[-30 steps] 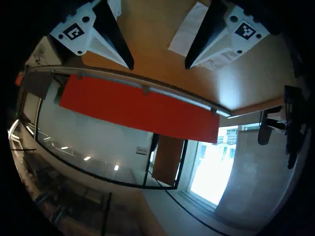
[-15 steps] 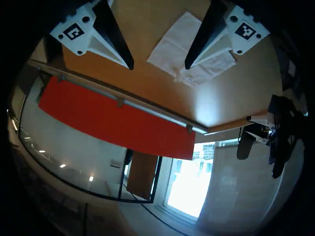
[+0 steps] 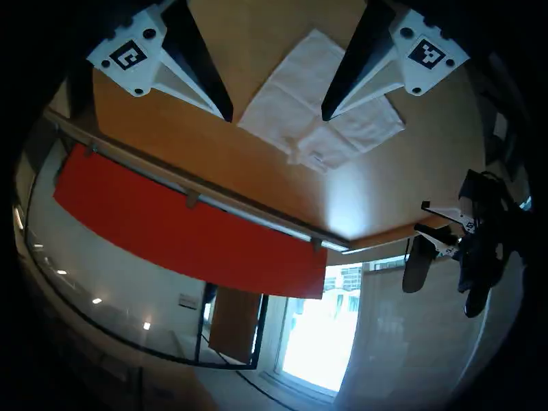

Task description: Fold towel

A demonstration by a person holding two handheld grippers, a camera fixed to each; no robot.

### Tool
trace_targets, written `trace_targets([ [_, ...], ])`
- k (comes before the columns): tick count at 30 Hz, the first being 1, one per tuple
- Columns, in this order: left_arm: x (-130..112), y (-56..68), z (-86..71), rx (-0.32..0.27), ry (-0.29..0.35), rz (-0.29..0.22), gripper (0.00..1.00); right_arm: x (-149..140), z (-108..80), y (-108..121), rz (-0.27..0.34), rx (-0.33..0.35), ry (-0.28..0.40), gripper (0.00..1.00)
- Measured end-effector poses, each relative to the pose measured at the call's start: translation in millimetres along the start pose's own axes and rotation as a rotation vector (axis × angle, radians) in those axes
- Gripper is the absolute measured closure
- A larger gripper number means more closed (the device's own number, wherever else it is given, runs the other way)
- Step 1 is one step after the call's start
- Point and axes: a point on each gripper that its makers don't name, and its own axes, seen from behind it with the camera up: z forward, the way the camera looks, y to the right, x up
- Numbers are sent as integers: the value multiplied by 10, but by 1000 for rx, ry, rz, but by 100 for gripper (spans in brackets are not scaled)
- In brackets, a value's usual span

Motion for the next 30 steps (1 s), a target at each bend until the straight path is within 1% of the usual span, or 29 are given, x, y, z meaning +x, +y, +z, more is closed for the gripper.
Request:
trace_targets([
  [5,-148,87,97,-30,-16,-8,7,-160,101,-43,14,16,-22,0],
  [9,-300,139,174,-49,-44,-15,8,-325,185,-83,13,25,-45,0],
  [17,-619,263,325,-83,-106,6,8,-688,343,-213,6,56,-104,0],
  [23,-823,351,426,-108,-144,14,7,-949,442,-266,6,68,-150,0],
  [30,-1044,415,530,-128,-187,23,7,-1211,521,-334,9,82,-194,0],
])
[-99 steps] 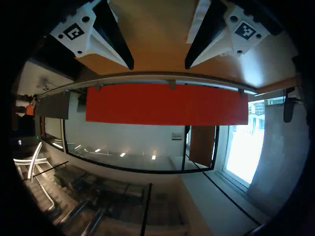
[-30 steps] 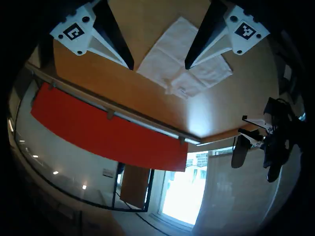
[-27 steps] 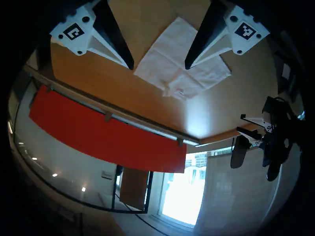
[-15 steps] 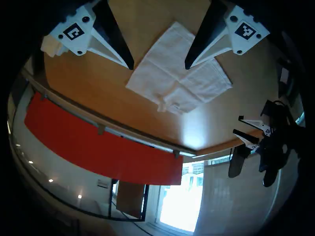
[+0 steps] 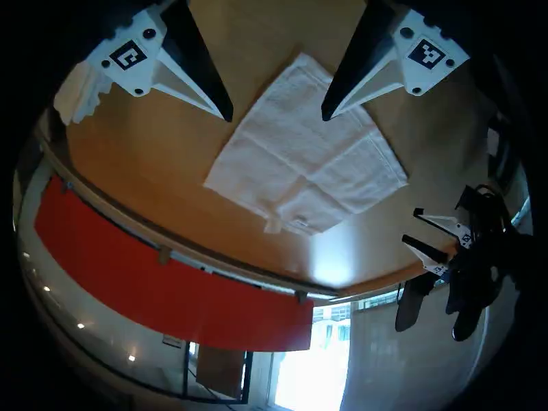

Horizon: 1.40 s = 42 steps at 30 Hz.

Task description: Fold towel

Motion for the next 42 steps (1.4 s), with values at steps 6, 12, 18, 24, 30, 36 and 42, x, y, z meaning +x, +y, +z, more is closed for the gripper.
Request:
trace_targets([
  [6,-133,59,99,-20,-34,5,8,-187,81,-78,-5,21,-32,0],
  [12,-256,133,192,-44,-65,9,7,-371,148,-141,-10,39,-66,0],
  [18,-369,195,271,-64,-99,22,7,-522,181,-177,-15,54,-98,0],
  [24,-469,235,345,-78,-133,28,7,-636,216,-197,-24,66,-128,0],
  [30,-564,267,411,-95,-169,40,7,-692,241,-214,-17,73,-146,0],
  [36,-609,302,445,-107,-195,41,7,-729,247,-227,-15,80,-154,0],
  [42,-670,355,457,-121,-221,43,7,-757,233,-242,-18,89,-163,4],
])
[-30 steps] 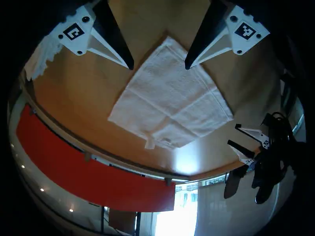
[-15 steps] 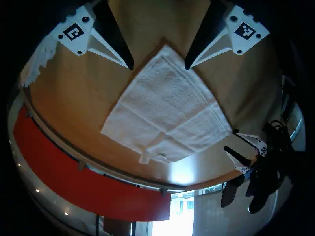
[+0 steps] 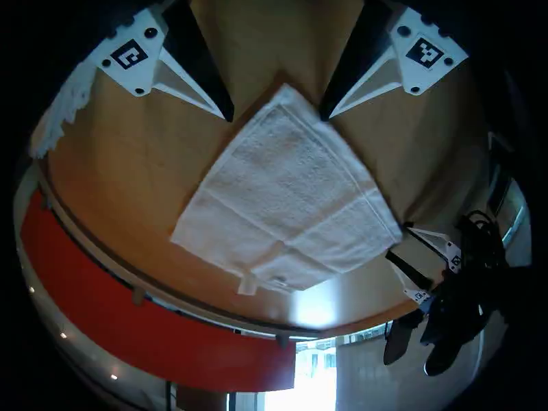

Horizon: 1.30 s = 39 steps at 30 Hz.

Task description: Fold towel

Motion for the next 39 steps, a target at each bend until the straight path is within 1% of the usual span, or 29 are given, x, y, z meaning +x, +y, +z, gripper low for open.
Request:
trace_targets([
  [9,0,-4,6,9,3,-7,8,-42,-23,-3,2,8,-8,9],
  [12,1,2,7,9,1,-10,8,-47,-23,-20,3,16,-9,12],
  [19,4,12,1,9,0,-9,8,-58,-1,-62,12,35,-13,24],
  [23,1,13,-6,10,-5,-13,8,-61,13,-62,17,39,-14,28],
  [26,-1,17,-12,11,-11,-16,8,-65,16,-74,12,43,-14,36],
  [29,-1,16,-15,14,-14,-19,11,-63,19,-95,8,47,-15,45],
  [32,-1,13,-13,19,-16,-27,14,-61,18,-105,8,47,-15,49],
  [35,3,-1,-13,27,-17,-36,21,-64,13,-100,11,45,-15,53],
  [39,2,-7,-12,33,-22,-46,28,-66,10,-79,18,39,-16,63],
])
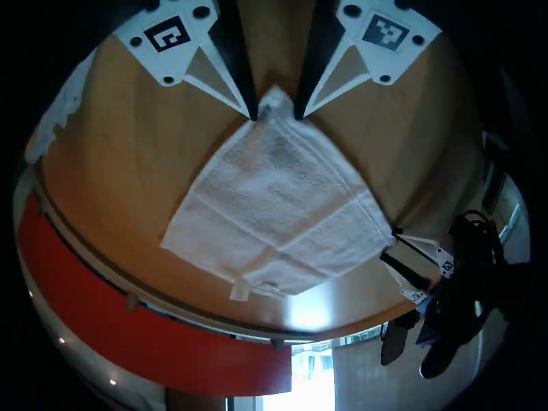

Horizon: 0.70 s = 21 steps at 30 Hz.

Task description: Fold towel

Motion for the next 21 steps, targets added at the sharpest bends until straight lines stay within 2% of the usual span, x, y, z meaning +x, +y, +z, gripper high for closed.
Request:
trace_targets([
  [2,1,-1,1,2,-2,0,32,1,-1,10,5,-3,-1,67],
  [7,5,3,2,6,-4,-5,45,-2,-3,16,10,-3,-1,69],
  [13,6,18,1,9,-7,-10,48,-5,-3,22,11,-3,-2,69],
  [15,8,22,-1,8,-9,-9,56,-6,-3,25,11,-2,-2,69],
  [17,10,18,-4,11,-9,-10,70,-6,-4,27,11,-3,-2,70],
  [21,13,28,-6,14,-9,-20,81,-3,-3,37,15,-5,-1,75],
])
